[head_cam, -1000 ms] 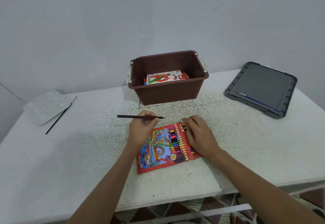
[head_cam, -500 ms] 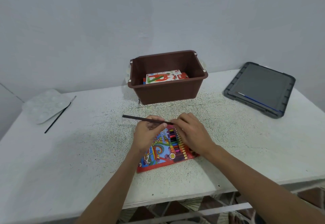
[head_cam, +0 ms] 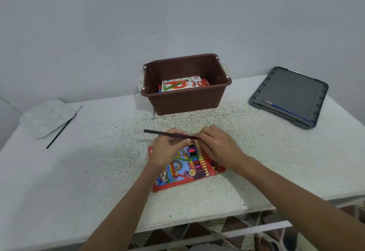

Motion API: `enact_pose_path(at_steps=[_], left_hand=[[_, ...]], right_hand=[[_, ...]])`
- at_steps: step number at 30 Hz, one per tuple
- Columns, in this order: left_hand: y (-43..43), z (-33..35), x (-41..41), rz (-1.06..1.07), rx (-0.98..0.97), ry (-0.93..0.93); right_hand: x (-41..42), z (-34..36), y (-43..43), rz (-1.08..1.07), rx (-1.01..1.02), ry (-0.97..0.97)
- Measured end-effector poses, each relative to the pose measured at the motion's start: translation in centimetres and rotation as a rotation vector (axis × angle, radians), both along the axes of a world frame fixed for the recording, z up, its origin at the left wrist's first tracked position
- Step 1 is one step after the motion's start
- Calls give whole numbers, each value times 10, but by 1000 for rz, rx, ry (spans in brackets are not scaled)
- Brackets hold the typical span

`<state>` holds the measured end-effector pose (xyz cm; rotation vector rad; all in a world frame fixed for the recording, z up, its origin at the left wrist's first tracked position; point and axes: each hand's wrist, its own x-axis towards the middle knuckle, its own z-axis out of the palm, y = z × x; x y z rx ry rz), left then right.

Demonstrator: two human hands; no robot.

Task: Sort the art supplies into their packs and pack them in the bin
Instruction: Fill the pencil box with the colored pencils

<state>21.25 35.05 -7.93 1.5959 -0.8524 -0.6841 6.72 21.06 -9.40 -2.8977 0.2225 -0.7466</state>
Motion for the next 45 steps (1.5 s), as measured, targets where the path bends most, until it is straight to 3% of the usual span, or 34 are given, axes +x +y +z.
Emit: enact_pose_path(at_steps=[2,6,9,13,29,38,45], left_hand=[[3,-5,8,10,90,-153],[22,-23,32,66,162,-651],[41,-41,51,74,201,-792],[53,-56,58,63,289,-806],[51,-59,57,65,293,-821],[51,-60,56,74,275,-822],[51,-62,58,78,273,-836]], right_hand=[[-4,3,-10,-44,-23,16],[-27,4,-52,-251,-50,63],[-51,5,-85,-366,-100,125],[-70,2,-112,-392,-161,177],[-51,-7,-89,-331,-222,236],[-9,-31,-17,-346,56,175],[-10,-30,-7,-324,142,131]])
